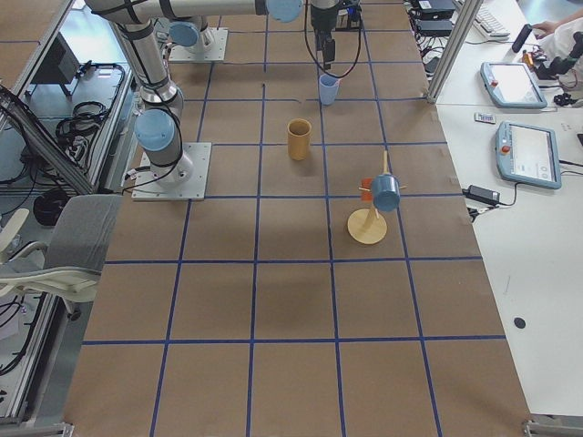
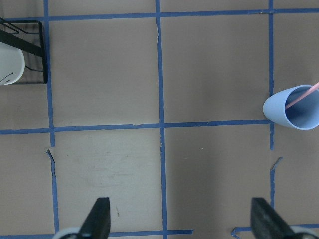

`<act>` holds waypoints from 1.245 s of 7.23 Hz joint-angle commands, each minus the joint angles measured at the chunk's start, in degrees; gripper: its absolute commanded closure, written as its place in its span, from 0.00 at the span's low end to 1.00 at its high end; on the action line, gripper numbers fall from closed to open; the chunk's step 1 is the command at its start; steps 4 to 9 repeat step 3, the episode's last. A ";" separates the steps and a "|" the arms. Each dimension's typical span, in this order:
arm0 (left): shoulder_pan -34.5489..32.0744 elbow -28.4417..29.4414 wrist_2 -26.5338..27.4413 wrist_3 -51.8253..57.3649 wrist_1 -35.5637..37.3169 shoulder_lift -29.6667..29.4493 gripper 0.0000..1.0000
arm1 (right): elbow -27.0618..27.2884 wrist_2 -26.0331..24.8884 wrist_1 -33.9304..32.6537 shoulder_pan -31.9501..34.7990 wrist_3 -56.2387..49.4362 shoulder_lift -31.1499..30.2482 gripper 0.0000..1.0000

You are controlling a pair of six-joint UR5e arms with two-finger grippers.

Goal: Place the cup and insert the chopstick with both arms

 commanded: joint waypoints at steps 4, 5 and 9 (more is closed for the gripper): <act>0.00 0.00 -0.02 0.00 0.00 0.04 0.00 | 0.50 0.12 -0.16 -0.01 0.11 0.25 0.00; 0.00 0.00 -0.02 0.00 0.00 0.04 0.00 | 0.50 0.12 -0.16 -0.01 0.11 0.25 0.00; 0.00 0.00 -0.02 0.00 0.00 0.04 0.00 | 0.50 0.12 -0.16 -0.01 0.11 0.25 0.00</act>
